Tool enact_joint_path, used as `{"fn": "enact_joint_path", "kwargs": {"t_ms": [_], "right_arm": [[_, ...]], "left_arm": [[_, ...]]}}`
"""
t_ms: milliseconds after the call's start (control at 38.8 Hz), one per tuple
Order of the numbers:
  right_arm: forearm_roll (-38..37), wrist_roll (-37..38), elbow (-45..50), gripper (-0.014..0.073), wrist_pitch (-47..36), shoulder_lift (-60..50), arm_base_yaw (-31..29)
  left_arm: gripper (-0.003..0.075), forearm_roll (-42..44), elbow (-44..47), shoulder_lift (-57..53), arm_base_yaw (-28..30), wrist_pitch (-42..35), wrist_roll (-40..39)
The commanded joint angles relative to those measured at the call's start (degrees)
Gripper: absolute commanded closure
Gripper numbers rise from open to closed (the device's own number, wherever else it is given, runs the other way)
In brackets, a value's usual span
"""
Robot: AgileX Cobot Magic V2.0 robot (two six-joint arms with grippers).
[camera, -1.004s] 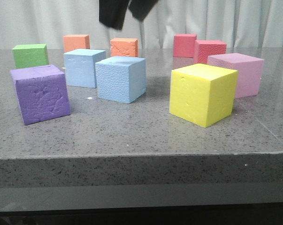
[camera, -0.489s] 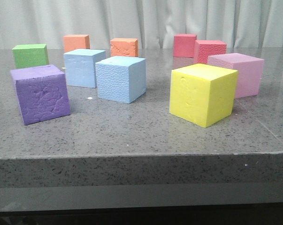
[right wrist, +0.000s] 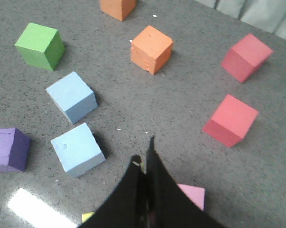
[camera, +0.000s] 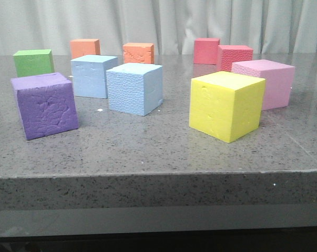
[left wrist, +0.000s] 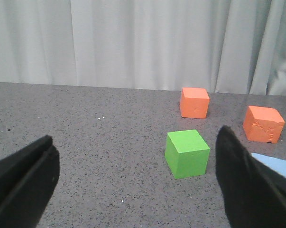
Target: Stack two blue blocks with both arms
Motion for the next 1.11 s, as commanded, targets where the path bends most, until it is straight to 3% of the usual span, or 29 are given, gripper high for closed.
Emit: {"fn": "enact_joint_path", "kwargs": {"t_ms": [0, 361, 747, 1082], "right_arm": [[-1.4, 0.1, 4.8, 0.0662, 3.8, -7.1, -1.3], [-3.9, 0.5, 40.2, 0.0662, -12.9, -31.8, -1.4], [-0.5, 0.5, 78.3, 0.066, -33.4, -60.9, -1.4], [-0.5, 0.5, 91.9, 0.066, -44.1, -76.9, -1.4]], "left_arm": [[0.0082, -0.3, -1.9, 0.4, 0.1, -5.4, -0.5], [0.0082, -0.3, -1.9, 0.4, 0.1, -5.7, -0.5], [0.0082, -0.3, -2.1, 1.1, 0.1, -6.6, -0.5], [0.0082, -0.4, -8.2, 10.8, -0.1, -3.1, -0.4]]}}
